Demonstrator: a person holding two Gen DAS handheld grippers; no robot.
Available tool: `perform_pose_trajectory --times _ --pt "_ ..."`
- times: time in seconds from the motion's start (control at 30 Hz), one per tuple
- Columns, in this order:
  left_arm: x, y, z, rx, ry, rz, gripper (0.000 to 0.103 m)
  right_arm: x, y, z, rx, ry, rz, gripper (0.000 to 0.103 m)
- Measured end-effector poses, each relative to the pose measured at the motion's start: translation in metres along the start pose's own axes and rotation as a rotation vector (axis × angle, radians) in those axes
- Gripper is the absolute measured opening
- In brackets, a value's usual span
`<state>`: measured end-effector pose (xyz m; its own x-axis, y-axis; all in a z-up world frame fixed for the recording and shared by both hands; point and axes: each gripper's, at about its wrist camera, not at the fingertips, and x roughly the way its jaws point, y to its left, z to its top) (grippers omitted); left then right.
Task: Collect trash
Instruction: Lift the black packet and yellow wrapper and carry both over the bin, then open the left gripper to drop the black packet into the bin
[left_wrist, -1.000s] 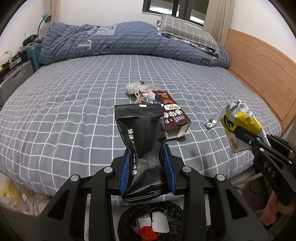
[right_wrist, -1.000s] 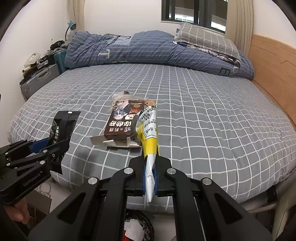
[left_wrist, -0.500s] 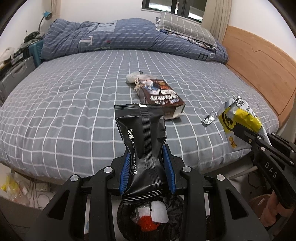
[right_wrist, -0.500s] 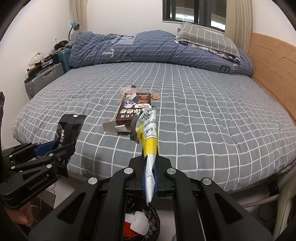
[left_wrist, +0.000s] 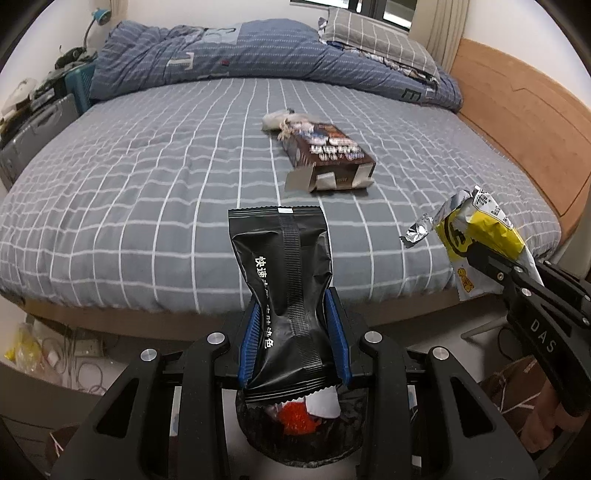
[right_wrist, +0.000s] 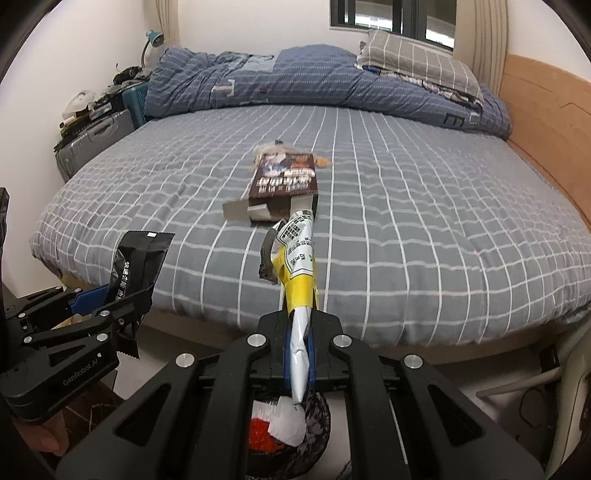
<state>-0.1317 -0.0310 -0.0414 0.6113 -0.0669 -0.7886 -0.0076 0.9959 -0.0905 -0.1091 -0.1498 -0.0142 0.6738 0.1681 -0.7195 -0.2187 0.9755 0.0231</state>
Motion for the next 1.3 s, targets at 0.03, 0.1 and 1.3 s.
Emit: perform_pose_trajectory --times 0.03,0.1,1.3 --pt "0.001 -0.001 -0.005 0.0 0.011 0.0 0.033 0.0 0.001 -0.004 0.004 0.011 0.001 0.005" --pt "0.002 -0.001 -0.013 0.003 0.025 -0.003 0.033 -0.001 0.002 -0.01 0.007 0.023 0.003 0.005" --pt "0.025 0.0 -0.094 -0.034 0.155 -0.009 0.033 0.025 0.001 -0.112 0.041 0.253 -0.017 0.005"
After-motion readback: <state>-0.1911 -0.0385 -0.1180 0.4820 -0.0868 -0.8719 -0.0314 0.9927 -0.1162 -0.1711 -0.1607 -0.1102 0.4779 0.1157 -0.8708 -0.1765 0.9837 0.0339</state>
